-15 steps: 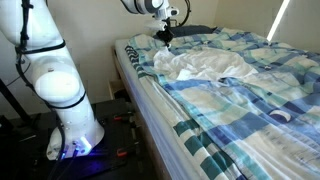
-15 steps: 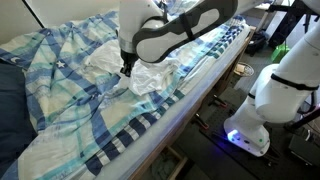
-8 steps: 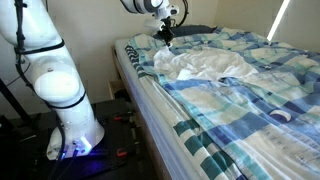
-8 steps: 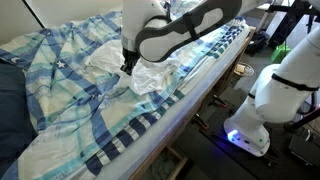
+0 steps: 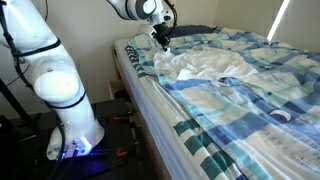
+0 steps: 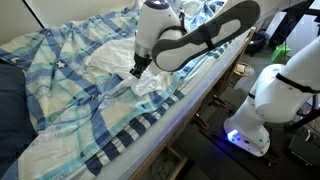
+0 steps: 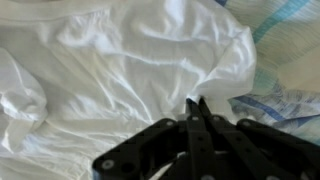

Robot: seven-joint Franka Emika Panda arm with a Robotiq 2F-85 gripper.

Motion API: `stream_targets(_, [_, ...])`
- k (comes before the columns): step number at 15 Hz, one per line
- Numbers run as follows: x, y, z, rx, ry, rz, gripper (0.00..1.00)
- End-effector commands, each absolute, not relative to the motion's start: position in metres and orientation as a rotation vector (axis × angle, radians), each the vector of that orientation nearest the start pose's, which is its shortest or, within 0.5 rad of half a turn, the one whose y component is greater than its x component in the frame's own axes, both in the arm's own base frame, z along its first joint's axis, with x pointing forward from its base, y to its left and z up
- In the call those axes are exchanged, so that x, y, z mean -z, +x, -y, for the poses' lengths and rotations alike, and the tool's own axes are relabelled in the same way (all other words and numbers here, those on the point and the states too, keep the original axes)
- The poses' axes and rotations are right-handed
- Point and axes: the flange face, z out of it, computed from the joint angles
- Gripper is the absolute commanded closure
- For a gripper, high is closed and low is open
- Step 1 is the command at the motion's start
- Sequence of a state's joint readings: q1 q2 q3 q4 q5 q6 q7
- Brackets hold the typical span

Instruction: Fold the sleeves on the white t-shirt

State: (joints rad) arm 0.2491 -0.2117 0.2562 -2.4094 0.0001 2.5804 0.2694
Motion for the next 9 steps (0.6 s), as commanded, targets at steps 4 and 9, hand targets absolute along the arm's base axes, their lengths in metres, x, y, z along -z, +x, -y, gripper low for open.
stream_targets(4, [-0.428,0.422,-0.224,0.565,-2.991,0.302,0.98])
stream_targets(9, [-0.432,0.418,-0.220,0.581,-2.989,0.295,0.99])
